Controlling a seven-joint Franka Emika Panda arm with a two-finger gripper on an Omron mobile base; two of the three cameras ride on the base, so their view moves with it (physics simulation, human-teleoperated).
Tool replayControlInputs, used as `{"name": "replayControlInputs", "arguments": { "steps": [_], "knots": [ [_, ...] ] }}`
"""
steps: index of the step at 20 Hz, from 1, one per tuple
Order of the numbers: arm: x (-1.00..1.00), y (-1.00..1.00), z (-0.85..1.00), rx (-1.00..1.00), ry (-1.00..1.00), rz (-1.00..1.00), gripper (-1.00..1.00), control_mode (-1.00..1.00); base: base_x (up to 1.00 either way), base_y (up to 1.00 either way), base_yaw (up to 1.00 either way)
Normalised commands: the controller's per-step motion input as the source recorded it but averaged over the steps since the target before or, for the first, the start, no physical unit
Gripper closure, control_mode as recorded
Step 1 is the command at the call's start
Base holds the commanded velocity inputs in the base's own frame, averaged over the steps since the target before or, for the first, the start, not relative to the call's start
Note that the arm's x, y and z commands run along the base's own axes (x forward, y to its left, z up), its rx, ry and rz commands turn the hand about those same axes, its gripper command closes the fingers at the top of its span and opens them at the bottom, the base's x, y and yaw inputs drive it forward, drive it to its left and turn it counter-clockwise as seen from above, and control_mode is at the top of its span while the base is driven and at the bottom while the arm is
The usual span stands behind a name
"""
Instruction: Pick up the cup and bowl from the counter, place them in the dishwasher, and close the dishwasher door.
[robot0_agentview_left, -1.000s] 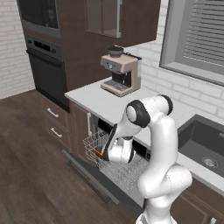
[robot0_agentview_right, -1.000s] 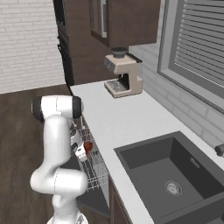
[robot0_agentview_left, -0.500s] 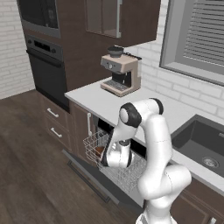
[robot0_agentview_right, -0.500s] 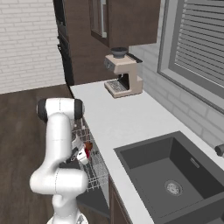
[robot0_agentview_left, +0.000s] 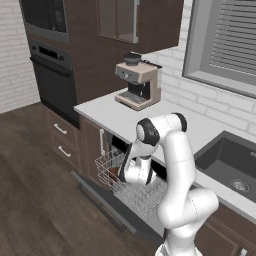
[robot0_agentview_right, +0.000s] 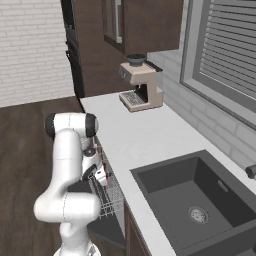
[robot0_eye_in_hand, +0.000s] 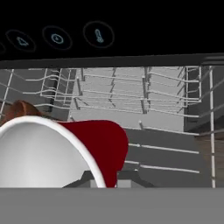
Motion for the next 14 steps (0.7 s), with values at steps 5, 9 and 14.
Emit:
{"name": "replayControlInputs", "arguments": {
  "steps": [5, 9, 14],
  "knots": [
    [0.43, 0.02, -0.40, -0.06, 0.00, 0.00, 1.00, -1.00, 0.00, 0.00, 0.00],
    [0.37, 0.10, -0.44, -0.09, 0.00, 0.00, 1.00, -1.00, 0.00, 0.00, 0.00],
    [0.32, 0.16, -0.47, -0.09, 0.02, 0.00, 1.00, -1.00, 0.00, 0.00, 0.00]
  ]
}}
